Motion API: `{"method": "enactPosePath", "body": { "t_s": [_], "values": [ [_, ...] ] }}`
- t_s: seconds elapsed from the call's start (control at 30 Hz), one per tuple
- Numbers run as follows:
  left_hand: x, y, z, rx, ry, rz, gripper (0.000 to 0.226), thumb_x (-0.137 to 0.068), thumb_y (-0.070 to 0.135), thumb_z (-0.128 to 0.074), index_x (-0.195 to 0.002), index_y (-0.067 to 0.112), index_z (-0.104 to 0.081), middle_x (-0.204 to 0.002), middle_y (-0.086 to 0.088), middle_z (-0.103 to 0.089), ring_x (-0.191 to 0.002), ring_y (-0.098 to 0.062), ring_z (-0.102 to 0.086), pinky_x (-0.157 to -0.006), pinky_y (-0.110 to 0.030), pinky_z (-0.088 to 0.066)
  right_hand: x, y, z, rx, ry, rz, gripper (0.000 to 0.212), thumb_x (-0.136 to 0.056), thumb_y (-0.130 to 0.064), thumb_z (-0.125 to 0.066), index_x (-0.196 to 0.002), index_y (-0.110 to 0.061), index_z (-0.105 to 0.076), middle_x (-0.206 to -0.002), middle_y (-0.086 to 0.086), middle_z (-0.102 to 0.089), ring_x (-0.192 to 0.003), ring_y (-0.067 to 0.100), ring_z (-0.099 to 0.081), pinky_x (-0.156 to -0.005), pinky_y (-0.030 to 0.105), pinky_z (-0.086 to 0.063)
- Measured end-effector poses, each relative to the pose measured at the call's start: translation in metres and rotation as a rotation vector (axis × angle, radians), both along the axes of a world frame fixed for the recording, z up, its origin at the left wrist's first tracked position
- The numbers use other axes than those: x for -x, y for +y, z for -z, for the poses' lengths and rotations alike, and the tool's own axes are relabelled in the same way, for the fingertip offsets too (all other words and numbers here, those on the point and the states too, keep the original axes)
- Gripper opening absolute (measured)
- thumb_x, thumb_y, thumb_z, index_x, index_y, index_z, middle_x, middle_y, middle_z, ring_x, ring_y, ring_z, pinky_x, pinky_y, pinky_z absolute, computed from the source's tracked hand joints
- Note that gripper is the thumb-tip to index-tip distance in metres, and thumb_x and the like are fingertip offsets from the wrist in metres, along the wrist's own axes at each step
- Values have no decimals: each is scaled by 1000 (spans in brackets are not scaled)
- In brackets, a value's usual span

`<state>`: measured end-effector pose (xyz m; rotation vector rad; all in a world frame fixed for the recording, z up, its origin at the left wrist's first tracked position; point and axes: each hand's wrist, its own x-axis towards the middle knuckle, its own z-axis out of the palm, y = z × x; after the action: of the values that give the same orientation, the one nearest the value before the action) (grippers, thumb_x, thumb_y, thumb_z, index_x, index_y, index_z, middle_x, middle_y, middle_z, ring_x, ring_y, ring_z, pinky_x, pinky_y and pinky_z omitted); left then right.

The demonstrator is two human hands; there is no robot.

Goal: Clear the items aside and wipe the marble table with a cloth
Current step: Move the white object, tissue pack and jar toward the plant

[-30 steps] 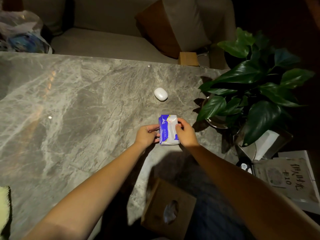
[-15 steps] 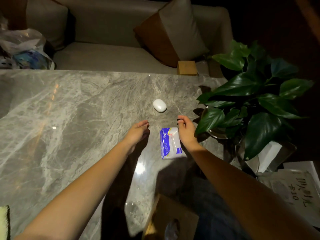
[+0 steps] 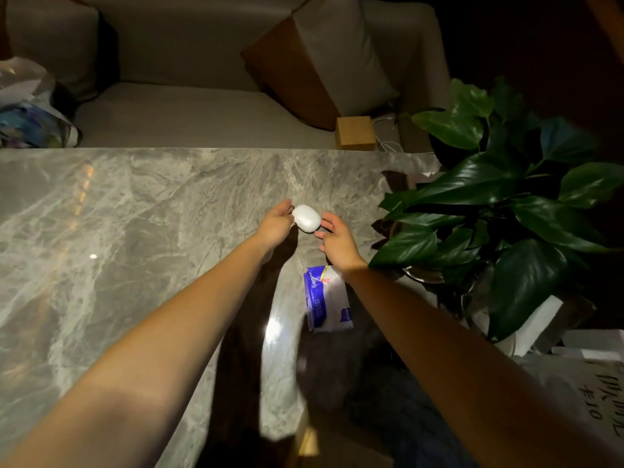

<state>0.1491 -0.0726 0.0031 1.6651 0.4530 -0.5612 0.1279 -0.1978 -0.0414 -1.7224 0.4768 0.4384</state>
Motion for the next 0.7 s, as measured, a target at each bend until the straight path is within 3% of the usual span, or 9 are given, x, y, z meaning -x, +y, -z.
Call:
{"method": "enactPosePath", "body": {
  "t_s": [0.13, 0.3, 0.47, 0.6, 0.7],
  "values": [
    [9, -3, 4, 8, 17, 13, 51, -95, -6, -35, -145, 2, -27, -149, -11, -37, -137, -23, -37, -110, -28, -29, 1, -5, 1, -21, -24, 48, 50, -88, 16, -35, -133, -4, -45, -137, 15, -50, -128, 30, -49, -110, 45, -39],
    [36, -10, 3, 72, 24, -38, 46, -96, -1, -37, -142, 1, -33, -144, -10, -44, -132, -20, -42, -109, -27, -30, 15, -14, -11, -32, -60, 56, 59, -81, 26, -30, -135, 5, -40, -139, 22, -47, -132, 30, -44, -106, 28, -37],
    [55, -9, 4, 95, 11, -52, 40, -98, 8, -38, -138, 5, -41, -136, -7, -51, -121, -17, -48, -107, -27, -32, 27, -20, -12, -25, -17, 2, 64, -81, 26, -32, -138, 0, -39, -143, 18, -45, -134, 29, -43, -111, 37, -38],
    [59, -10, 3, 75, 3, -40, 41, -99, 12, -39, -139, 5, -40, -139, -9, -49, -131, -20, -43, -103, -23, -31, 29, -18, -16, -1, -2, -23, 63, -83, 26, -30, -140, 1, -37, -144, 17, -45, -135, 27, -42, -112, 35, -36],
    [58, -10, 2, 56, 7, -30, 44, -99, 15, -41, -142, 7, -36, -145, -10, -44, -133, -21, -41, -109, -25, -29, 28, -17, -17, 20, -5, -23, 59, -88, 20, -30, -144, 1, -32, -147, 16, -41, -137, 26, -39, -113, 33, -32]
  ]
}}
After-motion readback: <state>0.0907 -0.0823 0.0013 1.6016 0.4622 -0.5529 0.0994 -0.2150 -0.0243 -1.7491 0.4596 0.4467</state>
